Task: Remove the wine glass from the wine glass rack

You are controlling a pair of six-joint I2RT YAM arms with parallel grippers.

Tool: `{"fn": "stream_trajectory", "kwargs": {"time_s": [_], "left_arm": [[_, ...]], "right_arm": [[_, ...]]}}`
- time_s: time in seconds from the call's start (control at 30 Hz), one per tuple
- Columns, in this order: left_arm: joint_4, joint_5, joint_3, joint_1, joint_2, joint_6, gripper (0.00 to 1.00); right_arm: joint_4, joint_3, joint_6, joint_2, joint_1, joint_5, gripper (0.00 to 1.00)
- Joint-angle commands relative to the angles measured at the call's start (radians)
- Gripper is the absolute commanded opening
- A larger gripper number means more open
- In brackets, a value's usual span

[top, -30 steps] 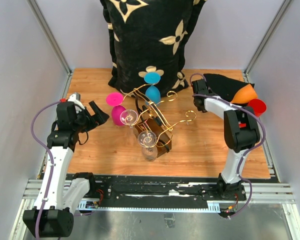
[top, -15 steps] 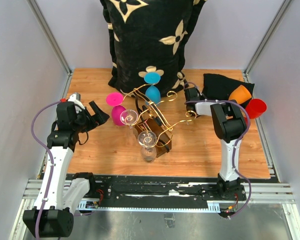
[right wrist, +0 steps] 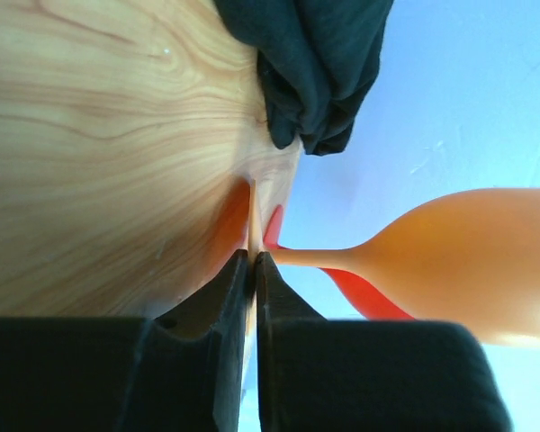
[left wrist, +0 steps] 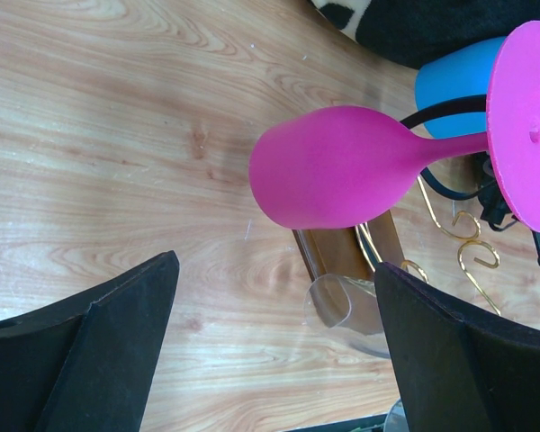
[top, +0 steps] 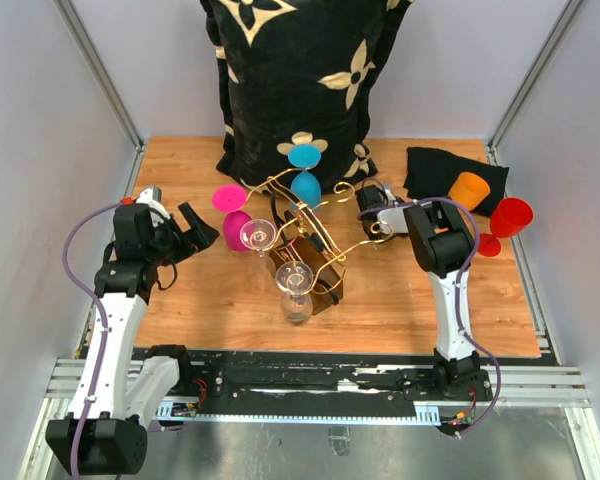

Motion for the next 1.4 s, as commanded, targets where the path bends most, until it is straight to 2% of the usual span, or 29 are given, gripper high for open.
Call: {"fn": "stream_trajectory", "kwargs": {"time_s": [0.0,0.03,0.1,0.33,0.57,0.73,0.9,1.03,1.17,1.2,1.3,1.37], "left_arm": [[0.005,0.013,-0.011,0.003,-0.013,0.018,0.96],[0.004,0.013,-0.011,0.002,-0.014,0.017,0.96],[0.005,0.012,-0.013,0.002,-0.016,0.018,0.96],[0.007,0.011,-0.018,0.003,-0.018,0.013,0.96],[-0.001,0.004,-0.02,0.002,-0.025,0.018,0.96],[0.003,-0.004,-0.023,0.003,-0.027,0.014,0.96],[0.001,-0.045,-0.006,0.002,-0.01,0.012,0.96],[0.001,-0.049,0.013,0.003,0.008,0.005,0.96],[0.0,-0.05,0.024,0.002,0.004,-0.005,0.96],[-0.001,-0.054,0.025,0.002,0.002,-0.008,0.96],[0.002,-0.062,0.033,0.003,0.006,-0.014,0.96],[0.001,-0.064,0.043,0.002,0.013,-0.017,0.96]], "right_arm": [[-0.159,0.021,0.149,0.032,0.029,0.001,0.12],[-0.178,0.02,0.166,0.028,0.032,-0.006,0.17],[-0.212,0.017,0.195,0.02,0.039,-0.029,0.22],[-0.274,0.023,0.238,0.02,0.061,-0.071,0.33],[-0.341,0.023,0.288,-0.006,0.078,-0.129,0.36],[-0.412,0.017,0.343,-0.082,0.088,-0.218,0.37],[-0.485,0.013,0.396,-0.227,0.087,-0.461,0.42],[-0.617,0.123,0.454,-0.304,0.062,-0.634,0.49],[-0.723,0.243,0.482,-0.329,-0.018,-0.849,0.57],[-0.738,0.263,0.487,-0.329,-0.041,-0.896,0.58],[-0.775,0.323,0.524,-0.335,-0.109,-1.046,0.44],[-0.774,0.346,0.55,-0.353,-0.147,-1.101,0.44]]}}
